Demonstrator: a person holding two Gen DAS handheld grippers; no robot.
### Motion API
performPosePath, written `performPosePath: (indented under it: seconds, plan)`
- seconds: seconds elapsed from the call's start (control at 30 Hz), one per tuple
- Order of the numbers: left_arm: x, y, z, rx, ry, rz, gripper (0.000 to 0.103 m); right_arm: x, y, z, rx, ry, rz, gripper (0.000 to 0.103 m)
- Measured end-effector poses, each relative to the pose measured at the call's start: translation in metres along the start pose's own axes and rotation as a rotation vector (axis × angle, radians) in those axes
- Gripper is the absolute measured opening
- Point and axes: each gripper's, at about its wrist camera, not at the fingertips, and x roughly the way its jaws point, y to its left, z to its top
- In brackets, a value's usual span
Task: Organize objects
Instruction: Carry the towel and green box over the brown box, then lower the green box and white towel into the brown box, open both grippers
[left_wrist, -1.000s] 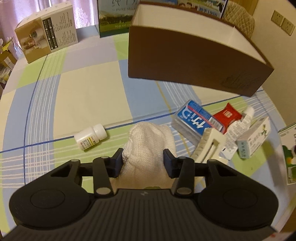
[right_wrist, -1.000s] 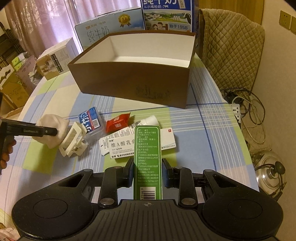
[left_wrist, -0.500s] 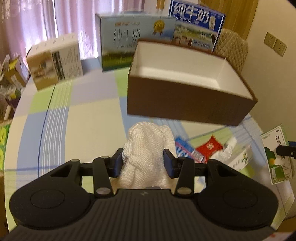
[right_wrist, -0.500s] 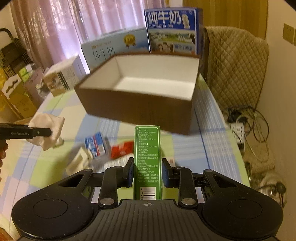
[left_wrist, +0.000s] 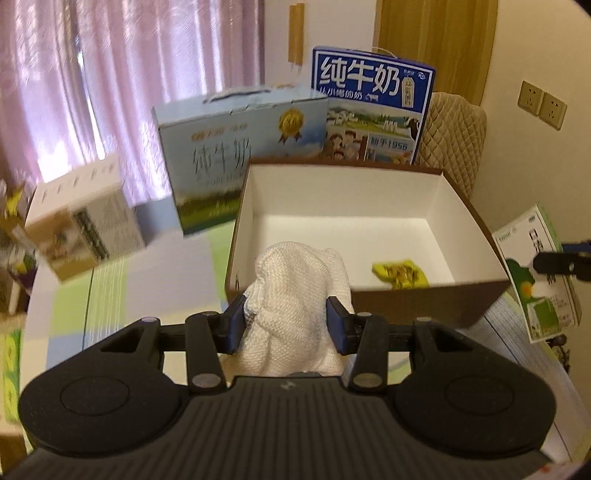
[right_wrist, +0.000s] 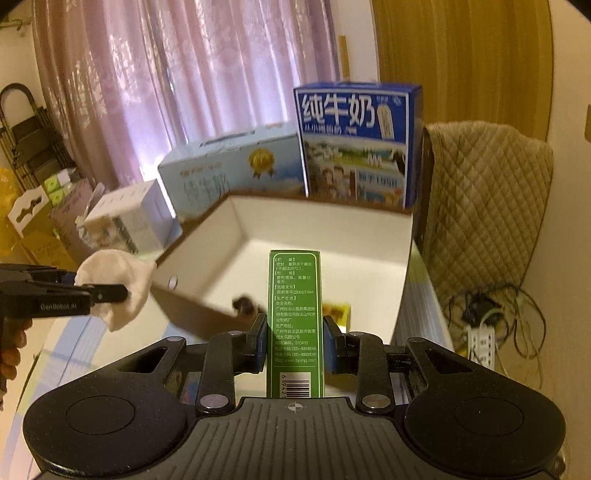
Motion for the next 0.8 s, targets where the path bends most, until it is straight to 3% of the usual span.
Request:
performPosePath:
  seconds: [0.37, 0.8]
  plan:
    - [0.065, -0.004, 0.056, 0.063, 0.031, 0.034, 0.04, 0.065, -0.035, 0.047, 0.045, 0.025, -0.073, 0.027]
    - [0.136, -0.009, 0.056, 0.124, 0.161, 0.039, 0.041, 0.13, -0.06, 0.028, 0.101, 0.159, -0.161, 0.027]
